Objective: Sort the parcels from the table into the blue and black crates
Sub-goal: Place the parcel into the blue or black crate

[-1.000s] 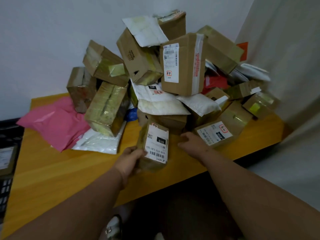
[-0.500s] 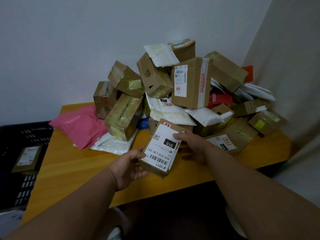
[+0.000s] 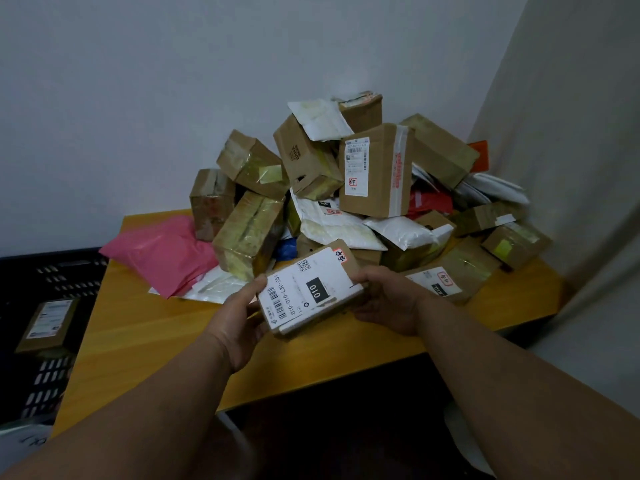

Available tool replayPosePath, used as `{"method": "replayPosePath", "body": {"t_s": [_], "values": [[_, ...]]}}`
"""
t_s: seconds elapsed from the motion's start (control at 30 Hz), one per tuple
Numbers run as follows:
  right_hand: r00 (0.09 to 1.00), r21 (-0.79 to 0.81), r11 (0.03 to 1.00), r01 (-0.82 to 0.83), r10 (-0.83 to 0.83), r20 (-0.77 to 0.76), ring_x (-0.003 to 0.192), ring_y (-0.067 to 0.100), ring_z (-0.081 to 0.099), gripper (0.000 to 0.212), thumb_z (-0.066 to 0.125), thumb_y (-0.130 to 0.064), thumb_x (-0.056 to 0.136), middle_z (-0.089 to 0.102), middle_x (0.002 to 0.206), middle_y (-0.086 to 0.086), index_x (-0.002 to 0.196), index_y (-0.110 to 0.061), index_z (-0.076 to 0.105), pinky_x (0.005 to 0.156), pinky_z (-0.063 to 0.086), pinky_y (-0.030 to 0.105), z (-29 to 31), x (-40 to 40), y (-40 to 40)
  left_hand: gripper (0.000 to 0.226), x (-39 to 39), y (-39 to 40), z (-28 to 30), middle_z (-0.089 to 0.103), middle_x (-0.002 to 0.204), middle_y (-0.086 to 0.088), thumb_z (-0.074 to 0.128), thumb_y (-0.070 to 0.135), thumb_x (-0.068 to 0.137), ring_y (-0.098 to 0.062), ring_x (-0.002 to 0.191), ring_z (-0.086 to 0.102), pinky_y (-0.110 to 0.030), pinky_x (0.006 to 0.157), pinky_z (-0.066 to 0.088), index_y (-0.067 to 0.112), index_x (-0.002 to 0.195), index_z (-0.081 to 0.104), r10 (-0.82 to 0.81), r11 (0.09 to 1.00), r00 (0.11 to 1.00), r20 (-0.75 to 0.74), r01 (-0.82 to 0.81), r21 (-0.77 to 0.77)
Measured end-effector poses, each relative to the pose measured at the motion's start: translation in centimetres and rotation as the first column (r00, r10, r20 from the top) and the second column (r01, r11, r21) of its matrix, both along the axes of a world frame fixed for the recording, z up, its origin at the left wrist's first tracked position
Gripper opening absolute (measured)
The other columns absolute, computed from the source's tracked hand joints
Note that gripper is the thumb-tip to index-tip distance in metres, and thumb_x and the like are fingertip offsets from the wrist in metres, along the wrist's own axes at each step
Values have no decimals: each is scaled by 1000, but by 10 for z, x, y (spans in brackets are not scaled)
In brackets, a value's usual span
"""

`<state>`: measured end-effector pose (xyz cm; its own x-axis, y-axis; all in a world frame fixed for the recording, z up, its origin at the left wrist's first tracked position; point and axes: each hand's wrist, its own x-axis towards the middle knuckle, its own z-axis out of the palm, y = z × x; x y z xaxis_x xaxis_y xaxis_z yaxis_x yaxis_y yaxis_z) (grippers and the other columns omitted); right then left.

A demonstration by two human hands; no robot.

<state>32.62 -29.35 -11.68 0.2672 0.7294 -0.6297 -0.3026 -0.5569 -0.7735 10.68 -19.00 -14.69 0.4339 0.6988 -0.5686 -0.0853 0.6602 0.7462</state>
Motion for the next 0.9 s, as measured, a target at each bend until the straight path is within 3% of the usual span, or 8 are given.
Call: {"method": "replayPosePath", "body": {"t_s": [0.07, 0.13, 0.2, 0.33, 0.47, 0.57, 0.73, 0.9], "values": [[996, 25, 997, 70, -69, -63, 106, 29, 60, 35, 65, -29, 83, 62, 121, 12, 117, -20, 64, 88, 50, 39, 0, -7, 1, 33, -3, 2, 1, 69, 103, -6, 65, 44, 88, -22, 99, 62, -35, 85, 51, 20, 110, 67, -16, 1000, 1000, -1, 16, -4], [984, 37, 989, 140, -135, -114, 112, 34, 59, 42, 67, -29, 80, 57, 130, 15, 122, -22, 62, 88, 51, 41, 0, -16, 4, 39, -7, 1, 1, 65, 112, -4, 66, 50, 84, -22, 109, 58, -41, 101, 45, 26, 115, 65, -89, 996, 996, -18, 89, -10], [989, 40, 996, 81, -75, -129, 111, 35, 59, 45, 68, -28, 79, 54, 134, 17, 123, -23, 61, 92, 51, 43, 3, -28, 9, 37, -16, 0, 4, 61, 118, -1, 66, 49, 82, -25, 115, 54, -47, 107, 40, 30, 114, 63, -150, 988, 989, 0, 150, -29], [982, 10, 986, -165, 165, -92, 103, 34, 62, 63, 73, -29, 67, 56, 127, 13, 129, -31, 60, 98, 44, 49, 11, -62, 24, 27, -55, 22, 10, 61, 112, -4, 68, 36, 84, -27, 108, 56, -48, 104, 44, 25, 108, 64, -21, 999, 999, 34, 22, -40], [982, 57, 987, -148, 154, -109, 105, 32, 59, 60, 78, -39, 70, 57, 124, 11, 126, -29, 61, 91, 43, 46, 14, -109, 51, 22, -117, 49, 14, 61, 97, -3, 66, 29, 87, -25, 96, 55, -42, 94, 52, 18, 106, 64, 49, 998, 997, 61, -48, -29], [973, 72, 976, -204, 210, -91, 94, 29, 58, 53, 76, -43, 70, 59, 113, 9, 119, -27, 63, 83, 46, 39, 15, -150, 73, 15, -163, 61, 18, 65, 92, -3, 63, 26, 90, -22, 84, 59, -38, 81, 54, 17, 102, 65, 68, 998, 996, 59, -68, -5], [936, 69, 940, -335, 341, -86, 81, 26, 63, 58, 79, -31, 60, 63, 97, 9, 115, -18, 66, 82, 51, 40, 13, -217, 104, 23, -226, 78, 19, 72, 98, -6, 64, 35, 92, -25, 97, 65, -40, 93, 54, 18, 107, 69, 190, 980, 977, 101, -194, 37], [930, 112, 932, -345, 355, -96, 81, 25, 63, 61, 81, -33, 51, 60, 108, 11, 109, -20, 70, 81, 54, 39, 3, -273, 136, 32, -268, 96, 16, 76, 94, -5, 62, 35, 93, -22, 99, 68, -38, 92, 54, 13, 115, 68, 241, 965, 959, 150, -253, 68]]}}
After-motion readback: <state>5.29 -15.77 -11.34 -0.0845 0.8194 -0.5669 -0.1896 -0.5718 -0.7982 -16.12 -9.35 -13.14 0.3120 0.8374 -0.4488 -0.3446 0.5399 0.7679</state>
